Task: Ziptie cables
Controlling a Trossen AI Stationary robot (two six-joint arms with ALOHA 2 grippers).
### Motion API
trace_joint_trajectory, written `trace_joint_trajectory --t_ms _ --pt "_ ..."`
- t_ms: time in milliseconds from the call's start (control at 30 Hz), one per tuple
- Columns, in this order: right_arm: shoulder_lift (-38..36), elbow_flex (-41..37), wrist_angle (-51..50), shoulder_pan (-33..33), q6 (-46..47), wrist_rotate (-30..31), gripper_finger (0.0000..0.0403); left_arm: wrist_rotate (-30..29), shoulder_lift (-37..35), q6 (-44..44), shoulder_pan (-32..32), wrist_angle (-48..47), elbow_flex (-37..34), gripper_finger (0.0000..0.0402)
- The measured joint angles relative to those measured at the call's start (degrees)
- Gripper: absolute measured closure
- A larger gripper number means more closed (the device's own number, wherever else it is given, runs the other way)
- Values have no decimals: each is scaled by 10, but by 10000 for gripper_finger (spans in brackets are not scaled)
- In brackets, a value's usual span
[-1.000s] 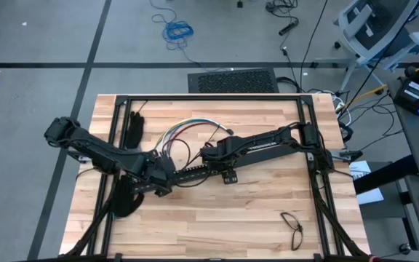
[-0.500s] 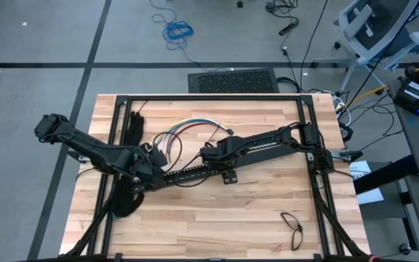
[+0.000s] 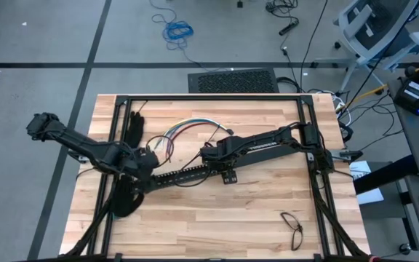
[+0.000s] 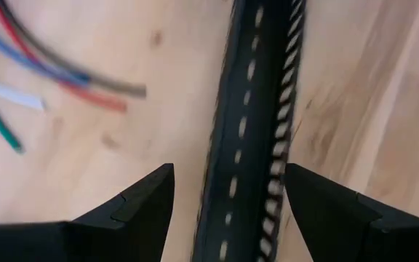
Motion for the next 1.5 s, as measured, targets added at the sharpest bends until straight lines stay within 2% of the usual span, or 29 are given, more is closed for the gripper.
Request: trace_joint_trajectory --t_ms 167,300,533,633,867,1300,1367,1500 --pt "0 0 3 0 0 0 108 32 -8 -17 0 -5 -48 146" --pt "0 0 3 0 0 0 108 6 0 -16 0 2 -68 146" --pt "0 0 0 0 18 0 108 -6 17 -13 0 30 -104 146" --pt "0 0 2 0 32 0 108 -12 25 14 0 46 -119 146" --pt "0 0 2 -2 58 0 108 -36 46 69 11 46 -124 146" --pt "0 0 4 -8 124 0 108 -102 52 108 71 84 -124 146" --pt "0 0 5 -8 138 -1 108 -127 51 123 81 99 -124 146" --pt "0 0 5 -8 160 -2 108 -126 51 180 105 123 -124 146"
